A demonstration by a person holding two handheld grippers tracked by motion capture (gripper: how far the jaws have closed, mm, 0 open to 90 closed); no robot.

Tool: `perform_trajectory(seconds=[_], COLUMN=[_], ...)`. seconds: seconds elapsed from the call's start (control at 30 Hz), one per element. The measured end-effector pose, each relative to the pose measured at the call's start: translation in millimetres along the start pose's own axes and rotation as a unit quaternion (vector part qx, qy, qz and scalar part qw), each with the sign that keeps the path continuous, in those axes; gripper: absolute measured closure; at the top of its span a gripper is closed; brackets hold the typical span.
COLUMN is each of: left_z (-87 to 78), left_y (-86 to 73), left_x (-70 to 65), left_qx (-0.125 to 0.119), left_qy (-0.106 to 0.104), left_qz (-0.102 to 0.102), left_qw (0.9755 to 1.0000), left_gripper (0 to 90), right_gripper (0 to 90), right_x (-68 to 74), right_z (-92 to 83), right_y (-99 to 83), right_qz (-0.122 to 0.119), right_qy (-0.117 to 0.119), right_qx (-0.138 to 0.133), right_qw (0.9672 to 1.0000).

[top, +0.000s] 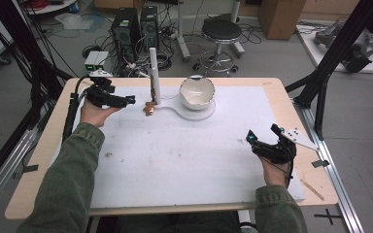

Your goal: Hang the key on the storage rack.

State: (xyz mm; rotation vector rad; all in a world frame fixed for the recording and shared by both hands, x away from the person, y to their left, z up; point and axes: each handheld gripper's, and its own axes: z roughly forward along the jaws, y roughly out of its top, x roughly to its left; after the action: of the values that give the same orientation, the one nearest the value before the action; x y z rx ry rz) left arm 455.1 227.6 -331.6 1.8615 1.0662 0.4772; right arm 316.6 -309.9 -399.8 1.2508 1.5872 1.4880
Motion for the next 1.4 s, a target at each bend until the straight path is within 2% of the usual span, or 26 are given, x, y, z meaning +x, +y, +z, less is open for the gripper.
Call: perform_trajectory(seconds=[0.17,0.33,0.43,0.53,0.8,1.03,1.33,1.4], left_z=[-6.6,-13.2,-17.5,-22.3,-36.0,-50.9,-68.8,-71.4], left_y=[-3.3,-1.1,0.0,-2.4,-17.1,-29.6,-45.1,-49.9], left_x=[0.3,-4.8,-9.2,-12.7,-5.7,-3.2,1.0,1.4], left_qx=[-0.002,-0.018,-0.021,-0.036,-0.054,-0.078,-0.105,-0.109], left_qy=[0.002,-0.003,-0.003,0.000,0.014,0.014,0.031,0.025], left_qz=[0.004,0.009,0.020,0.025,0.015,0.007,0.003,0.000], left_qw=[1.0000,0.9998,0.9996,0.9990,0.9983,0.9968,0.9940,0.9938], left_gripper=[1.6,1.6,1.6,1.6,1.6,1.6,1.6,1.7], right_gripper=[0.6,0.6,0.6,0.6,0.6,0.6,0.6,0.6], right_x=[0.2,0.2,-0.1,-0.4,-0.3,0.4,0.5,0.2], right_z=[0.2,0.1,0.1,-0.4,-0.2,0.3,0.2,0.2], right_y=[-0.2,-0.1,-0.1,0.0,0.1,-0.1,-0.1,0.0], right_qz=[0.000,0.001,0.000,-0.002,-0.001,0.001,0.001,0.000], right_qy=[0.001,0.000,0.000,0.000,0.001,0.001,0.001,0.000], right_qx=[0.003,0.002,0.001,0.000,-0.001,0.001,0.001,0.001], right_qw=[1.0000,1.0000,1.0000,1.0000,1.0000,1.0000,1.0000,1.0000])
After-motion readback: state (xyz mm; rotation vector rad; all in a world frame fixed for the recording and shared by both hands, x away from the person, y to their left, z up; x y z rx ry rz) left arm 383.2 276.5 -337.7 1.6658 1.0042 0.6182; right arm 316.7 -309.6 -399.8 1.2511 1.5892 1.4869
